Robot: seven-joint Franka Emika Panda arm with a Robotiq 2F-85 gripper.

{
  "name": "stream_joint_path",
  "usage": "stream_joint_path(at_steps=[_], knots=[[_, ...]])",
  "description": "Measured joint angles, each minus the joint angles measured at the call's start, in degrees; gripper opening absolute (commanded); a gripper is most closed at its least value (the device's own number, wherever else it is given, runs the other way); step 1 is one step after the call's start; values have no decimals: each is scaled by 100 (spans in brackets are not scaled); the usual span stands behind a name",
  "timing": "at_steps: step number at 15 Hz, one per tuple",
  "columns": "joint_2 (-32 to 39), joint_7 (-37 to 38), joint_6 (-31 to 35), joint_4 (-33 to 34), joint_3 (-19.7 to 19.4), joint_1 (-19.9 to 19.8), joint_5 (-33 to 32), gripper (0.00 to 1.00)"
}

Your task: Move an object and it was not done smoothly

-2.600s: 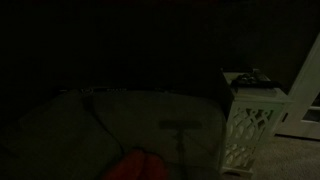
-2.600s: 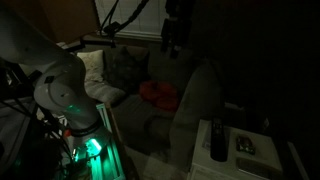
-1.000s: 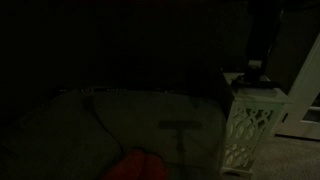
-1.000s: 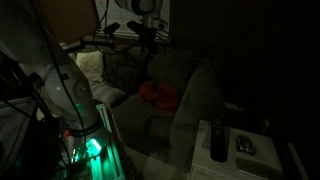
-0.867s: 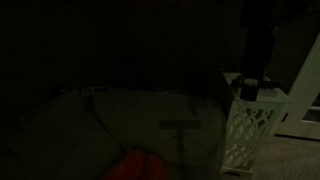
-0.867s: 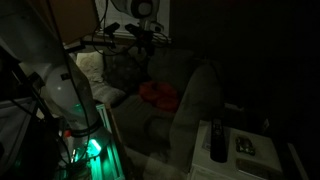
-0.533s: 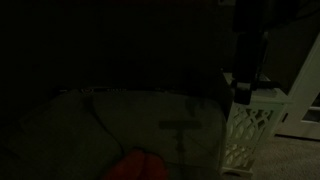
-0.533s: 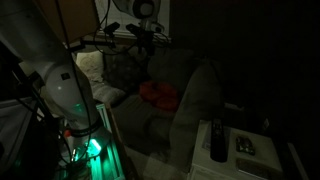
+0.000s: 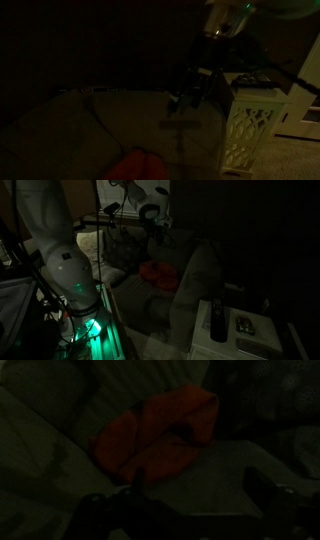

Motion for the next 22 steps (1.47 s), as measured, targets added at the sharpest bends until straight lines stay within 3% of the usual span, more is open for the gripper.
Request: stream_joint_path(at_steps=[3,8,12,16,19,22], knots=[[1117,-534,529,571,193,3,250,100],[2929,-562,947,1699,663,76,187,100],[4092,-502,134,2786,796,61,-71,100],[4225,-521,-198,3110,837,-124,-111,100],[4334,-6,488,3090,810,66,-101,100],[4812,953,1663,3282,699,715,-102,100]])
